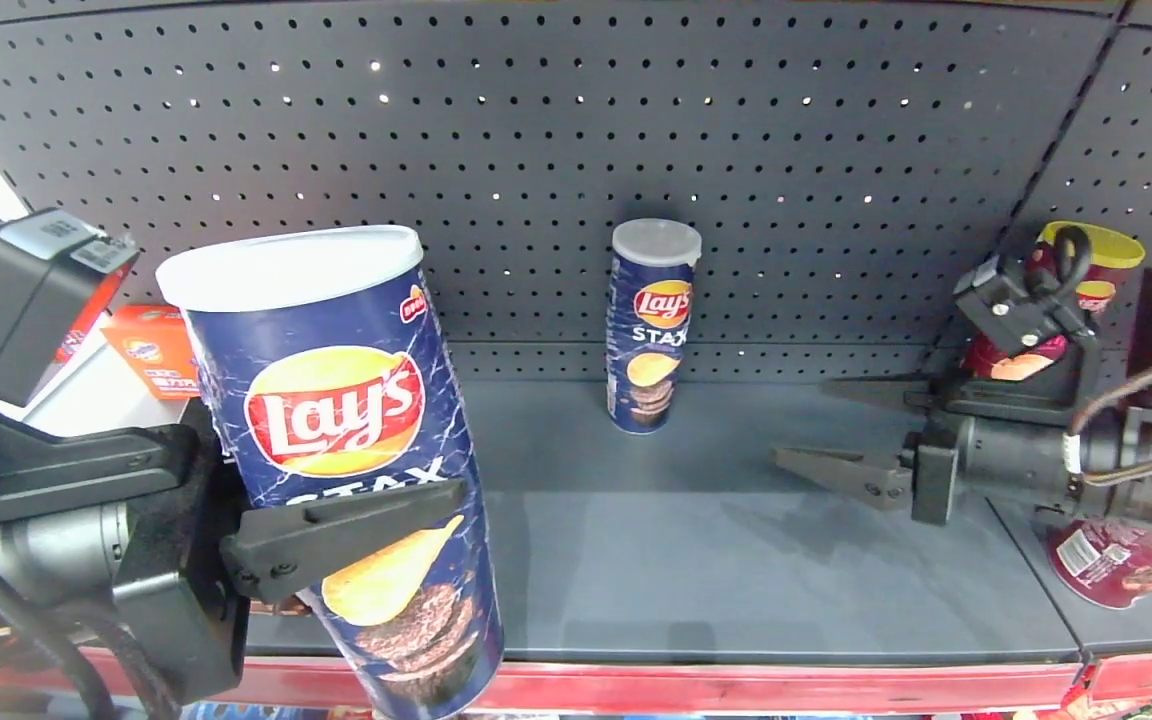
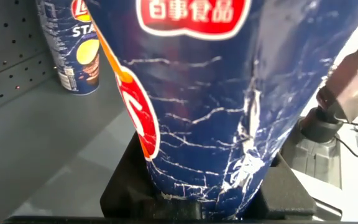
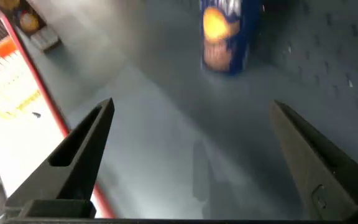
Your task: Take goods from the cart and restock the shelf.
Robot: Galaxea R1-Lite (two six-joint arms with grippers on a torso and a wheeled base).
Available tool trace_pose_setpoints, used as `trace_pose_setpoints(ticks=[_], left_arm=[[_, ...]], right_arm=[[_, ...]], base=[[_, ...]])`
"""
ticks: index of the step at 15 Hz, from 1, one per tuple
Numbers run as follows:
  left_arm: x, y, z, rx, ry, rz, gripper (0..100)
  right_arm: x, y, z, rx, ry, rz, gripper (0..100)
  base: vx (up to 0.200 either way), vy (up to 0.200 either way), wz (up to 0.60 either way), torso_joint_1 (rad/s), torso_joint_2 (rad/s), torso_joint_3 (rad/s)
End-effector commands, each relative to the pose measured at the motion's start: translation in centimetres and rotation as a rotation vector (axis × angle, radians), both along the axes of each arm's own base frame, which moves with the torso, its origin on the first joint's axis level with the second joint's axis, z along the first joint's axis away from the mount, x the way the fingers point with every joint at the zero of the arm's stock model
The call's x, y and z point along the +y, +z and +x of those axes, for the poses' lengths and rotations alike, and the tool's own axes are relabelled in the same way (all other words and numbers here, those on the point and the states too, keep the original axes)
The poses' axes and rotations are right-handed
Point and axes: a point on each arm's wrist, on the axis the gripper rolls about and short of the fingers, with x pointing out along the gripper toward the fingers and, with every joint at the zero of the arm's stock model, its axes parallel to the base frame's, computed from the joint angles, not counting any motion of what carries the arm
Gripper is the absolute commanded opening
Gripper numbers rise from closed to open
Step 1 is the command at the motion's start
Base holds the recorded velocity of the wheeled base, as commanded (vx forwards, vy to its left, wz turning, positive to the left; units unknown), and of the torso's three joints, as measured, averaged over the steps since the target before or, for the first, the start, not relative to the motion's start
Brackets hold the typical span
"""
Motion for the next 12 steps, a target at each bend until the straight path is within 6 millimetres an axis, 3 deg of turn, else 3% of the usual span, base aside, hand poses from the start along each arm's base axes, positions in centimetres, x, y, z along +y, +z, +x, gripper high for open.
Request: trace_pose_setpoints(ticks=[1, 4, 6, 12], left_arm=[[0.2, -0.1, 0.1, 0.005, -0.017, -0.001, 0], [0.6, 0.0, 0.3, 0.004, -0.042, -0.006, 0], [0.6, 0.0, 0.3, 0.006, -0.055, -0.007, 0], [1.6, 0.0, 0.8, 0.008, -0.043, -0.011, 0]], right_arm=[[1.3, -1.5, 4.9, 0.000, 0.063, 0.013, 100], [1.3, -1.5, 8.7, -0.119, 0.229, 0.085, 100], [1.8, -1.6, 10.8, -0.144, 0.247, 0.092, 100], [4.6, -3.5, 15.0, -0.144, 0.290, 0.097, 100]], base=[[0.000, 0.000, 0.00, 0.000, 0.00, 0.000], [0.000, 0.000, 0.00, 0.000, 0.00, 0.000], [0.000, 0.000, 0.00, 0.000, 0.00, 0.000], [0.000, 0.000, 0.00, 0.000, 0.00, 0.000]])
